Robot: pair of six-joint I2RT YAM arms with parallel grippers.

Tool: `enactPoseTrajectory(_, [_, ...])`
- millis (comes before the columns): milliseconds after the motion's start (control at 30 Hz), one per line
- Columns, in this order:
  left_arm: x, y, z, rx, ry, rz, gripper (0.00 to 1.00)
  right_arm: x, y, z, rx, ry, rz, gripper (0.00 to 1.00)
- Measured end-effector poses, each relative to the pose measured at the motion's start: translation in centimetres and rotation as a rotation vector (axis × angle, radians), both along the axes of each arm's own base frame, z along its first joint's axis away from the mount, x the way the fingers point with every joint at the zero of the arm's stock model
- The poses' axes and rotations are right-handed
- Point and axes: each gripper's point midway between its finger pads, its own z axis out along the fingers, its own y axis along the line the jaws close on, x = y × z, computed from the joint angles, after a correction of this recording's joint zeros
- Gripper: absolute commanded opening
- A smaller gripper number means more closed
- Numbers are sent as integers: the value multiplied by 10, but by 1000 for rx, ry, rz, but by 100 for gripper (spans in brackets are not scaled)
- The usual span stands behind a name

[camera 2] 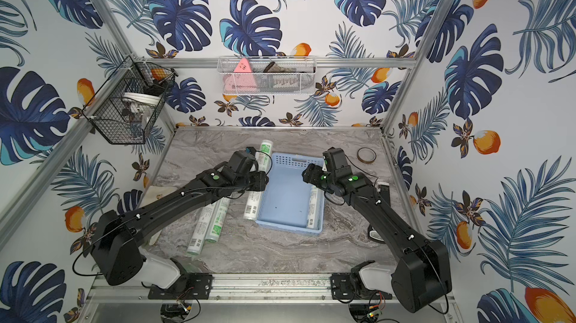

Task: Put the plastic wrap into the basket
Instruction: Place the plastic wrap in the basket.

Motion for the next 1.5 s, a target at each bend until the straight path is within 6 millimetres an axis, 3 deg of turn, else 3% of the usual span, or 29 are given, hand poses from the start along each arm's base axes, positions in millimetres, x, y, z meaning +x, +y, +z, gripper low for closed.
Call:
enactPoseTrajectory(167, [3,-61,-2,-56,10,-111,24,3,-36,0,35,5,-90,80])
enactPoseTrajectory(267, [5,-83,-14,-80,36,-140,24,2,-49,0,62,8,-118,80])
enactPoseTrajectory(367, [8,-96,-31,-92,74,-142,23,1,-49,3,86,11,-111,80])
enactPoseTrajectory(800, [16,-115,-71,-145,172,-97,21,-10,-29,-19,166,109,-21,80])
enactPoseTrajectory(1133, [17,-117,-80,-158,186,-82,21,-10,-23,-18,190,119,8,80])
enactPoseTrajectory(1500, [16,-125,-108,-173,246,-77,22,-10,-22,-22,191,133,10,80])
